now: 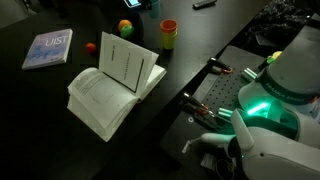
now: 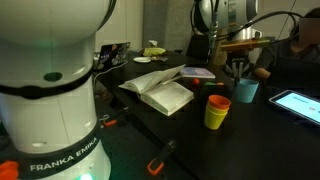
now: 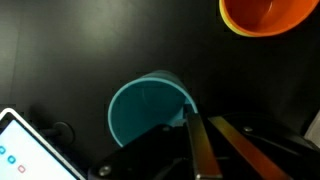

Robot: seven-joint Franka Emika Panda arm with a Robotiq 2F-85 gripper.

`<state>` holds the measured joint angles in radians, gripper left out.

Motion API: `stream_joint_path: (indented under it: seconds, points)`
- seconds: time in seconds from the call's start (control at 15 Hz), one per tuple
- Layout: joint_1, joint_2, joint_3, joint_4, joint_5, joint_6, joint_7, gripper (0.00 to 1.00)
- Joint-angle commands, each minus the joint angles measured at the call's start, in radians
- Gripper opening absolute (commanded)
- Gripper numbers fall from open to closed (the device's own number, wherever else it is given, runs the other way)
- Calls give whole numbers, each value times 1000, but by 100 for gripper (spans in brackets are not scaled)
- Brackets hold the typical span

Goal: Pick up one yellow cup and put it in the other yellow cup, pick the orange cup and put it in the stacked yellow cups, pick up the blue cup and put it in the stacked orange cup

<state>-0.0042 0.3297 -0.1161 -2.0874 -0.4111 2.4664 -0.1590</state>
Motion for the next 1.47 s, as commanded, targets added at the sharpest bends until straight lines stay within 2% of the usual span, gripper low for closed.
stream_joint_path:
  seconds: [0.0,0.2,0.53,0.93,1.4]
  points:
    - [39,-91,-6,8,-54,-148,116,3]
    - [51,-154,7,12,-54,-299,223,3]
    - [43,-235,50,-22,3,-398,344,3]
    - [42,-265,79,-113,10,-379,486,2]
    - [38,-266,81,-182,7,-334,562,2]
